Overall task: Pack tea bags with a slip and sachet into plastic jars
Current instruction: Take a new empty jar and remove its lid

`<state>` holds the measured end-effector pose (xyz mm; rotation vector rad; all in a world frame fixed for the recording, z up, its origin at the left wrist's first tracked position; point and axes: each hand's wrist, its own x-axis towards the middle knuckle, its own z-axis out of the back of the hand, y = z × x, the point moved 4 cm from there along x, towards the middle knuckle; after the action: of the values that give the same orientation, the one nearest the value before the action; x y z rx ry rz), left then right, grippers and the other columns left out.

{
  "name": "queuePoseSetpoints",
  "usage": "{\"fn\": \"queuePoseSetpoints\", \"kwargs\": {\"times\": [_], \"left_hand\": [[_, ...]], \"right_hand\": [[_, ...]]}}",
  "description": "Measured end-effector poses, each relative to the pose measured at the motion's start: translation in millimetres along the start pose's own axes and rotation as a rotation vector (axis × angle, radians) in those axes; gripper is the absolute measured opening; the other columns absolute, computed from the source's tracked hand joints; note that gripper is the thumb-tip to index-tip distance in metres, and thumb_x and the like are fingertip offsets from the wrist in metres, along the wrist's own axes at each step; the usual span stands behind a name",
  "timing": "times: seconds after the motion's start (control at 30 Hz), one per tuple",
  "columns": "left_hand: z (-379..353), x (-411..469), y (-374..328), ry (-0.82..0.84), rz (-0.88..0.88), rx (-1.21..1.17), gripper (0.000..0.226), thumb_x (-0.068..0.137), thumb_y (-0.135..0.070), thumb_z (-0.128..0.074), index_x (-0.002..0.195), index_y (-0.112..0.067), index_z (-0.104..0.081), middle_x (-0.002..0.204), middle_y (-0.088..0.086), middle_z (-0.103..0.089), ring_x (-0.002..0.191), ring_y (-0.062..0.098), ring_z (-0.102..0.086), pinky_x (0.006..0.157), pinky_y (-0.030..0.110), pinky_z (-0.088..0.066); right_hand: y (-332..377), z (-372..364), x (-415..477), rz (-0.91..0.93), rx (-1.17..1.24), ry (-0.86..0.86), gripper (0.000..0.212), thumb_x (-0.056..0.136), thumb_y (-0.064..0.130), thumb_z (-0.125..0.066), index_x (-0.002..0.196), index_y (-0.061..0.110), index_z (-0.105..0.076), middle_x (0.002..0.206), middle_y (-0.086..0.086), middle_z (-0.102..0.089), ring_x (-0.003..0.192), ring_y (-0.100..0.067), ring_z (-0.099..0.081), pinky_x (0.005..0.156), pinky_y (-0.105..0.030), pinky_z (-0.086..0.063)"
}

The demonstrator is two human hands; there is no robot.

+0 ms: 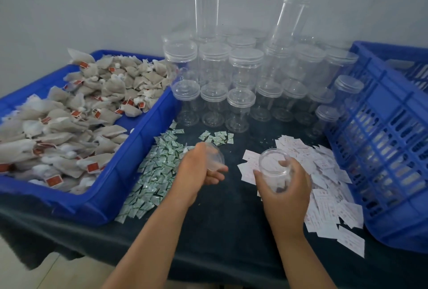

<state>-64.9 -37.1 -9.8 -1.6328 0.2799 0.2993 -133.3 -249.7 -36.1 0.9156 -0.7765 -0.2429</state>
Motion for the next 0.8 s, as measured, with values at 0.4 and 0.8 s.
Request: {"fn": "queuePoseSetpoints", "kwargs": {"times": [0.4,0.8], "left_hand": [[3.2,-9.3,-4.0,-0.348,-0.627,1.160,0.048,0.091,-0.074,-0.055,0.112,-0.034,-0.072,0.106,-0.011,-0.061,0.085,0.015,-0.067,0.067,0.031,-0.050],[88.3,-15.7,-160.2,0.206,-0.329,1.423,0.014,0.101,-0.036,-0.061,0.109,-0.035,-0.072,0.077,-0.028,-0.068,0.083,-0.007,-0.066,0.066,0.016,-0.040]], "right_hand": [[11.8,2.0,-7.2,-0.107,0.182,0.268,0.057,0.078,0.054,-0.090,0.118,0.068,-0.052,0.117,0.041,-0.063,0.108,0.015,-0.061,0.087,-0.028,-0.051],[7.7,-4.7,-10.7,-0.141,0.179,0.339,0.052,0.077,0.043,-0.090,0.115,0.060,-0.059,0.111,0.019,-0.075,0.105,-0.013,-0.072,0.095,-0.051,-0.060]]}}
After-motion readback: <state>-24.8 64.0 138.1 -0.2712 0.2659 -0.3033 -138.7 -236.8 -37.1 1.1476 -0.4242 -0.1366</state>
